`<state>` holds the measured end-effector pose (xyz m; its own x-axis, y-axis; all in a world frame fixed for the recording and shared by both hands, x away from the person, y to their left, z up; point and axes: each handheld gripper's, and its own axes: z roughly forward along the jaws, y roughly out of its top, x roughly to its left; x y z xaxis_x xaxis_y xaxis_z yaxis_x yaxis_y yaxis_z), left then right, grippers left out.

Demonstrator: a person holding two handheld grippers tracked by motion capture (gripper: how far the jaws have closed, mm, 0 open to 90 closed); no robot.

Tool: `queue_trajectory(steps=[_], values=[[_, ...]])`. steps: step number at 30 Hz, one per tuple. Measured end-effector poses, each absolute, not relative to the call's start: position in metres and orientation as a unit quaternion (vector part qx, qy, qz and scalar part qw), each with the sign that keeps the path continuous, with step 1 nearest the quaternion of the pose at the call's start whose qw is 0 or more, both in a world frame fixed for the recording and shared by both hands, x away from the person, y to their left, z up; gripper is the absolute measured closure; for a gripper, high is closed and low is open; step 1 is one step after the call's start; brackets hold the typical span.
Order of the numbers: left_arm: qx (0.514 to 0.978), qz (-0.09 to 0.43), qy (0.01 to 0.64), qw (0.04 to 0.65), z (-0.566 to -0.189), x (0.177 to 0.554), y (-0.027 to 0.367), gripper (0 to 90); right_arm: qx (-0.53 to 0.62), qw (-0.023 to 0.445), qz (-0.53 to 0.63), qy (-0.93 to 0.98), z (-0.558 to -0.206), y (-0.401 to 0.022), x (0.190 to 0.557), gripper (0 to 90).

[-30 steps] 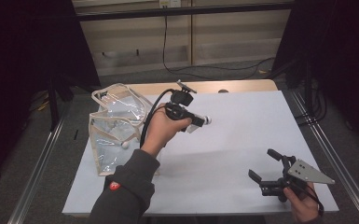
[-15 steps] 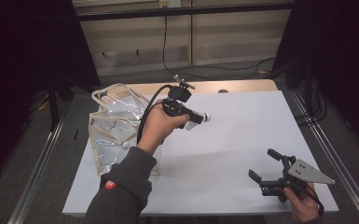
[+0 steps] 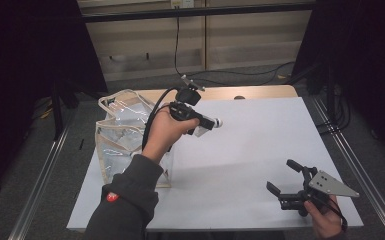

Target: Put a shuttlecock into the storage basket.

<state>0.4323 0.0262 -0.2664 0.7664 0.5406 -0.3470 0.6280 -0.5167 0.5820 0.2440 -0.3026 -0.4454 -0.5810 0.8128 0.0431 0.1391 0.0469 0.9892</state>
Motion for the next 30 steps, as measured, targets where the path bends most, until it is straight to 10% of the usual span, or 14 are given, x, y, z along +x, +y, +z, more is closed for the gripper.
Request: queue_trajectory(steps=[30], values=[[0.864,-0.048,0.356,0.354,-0.23,0.434,0.057,88.6,0.359,0.285,0.593,0.662,-0.445,-0.302,0.244,0.1]])
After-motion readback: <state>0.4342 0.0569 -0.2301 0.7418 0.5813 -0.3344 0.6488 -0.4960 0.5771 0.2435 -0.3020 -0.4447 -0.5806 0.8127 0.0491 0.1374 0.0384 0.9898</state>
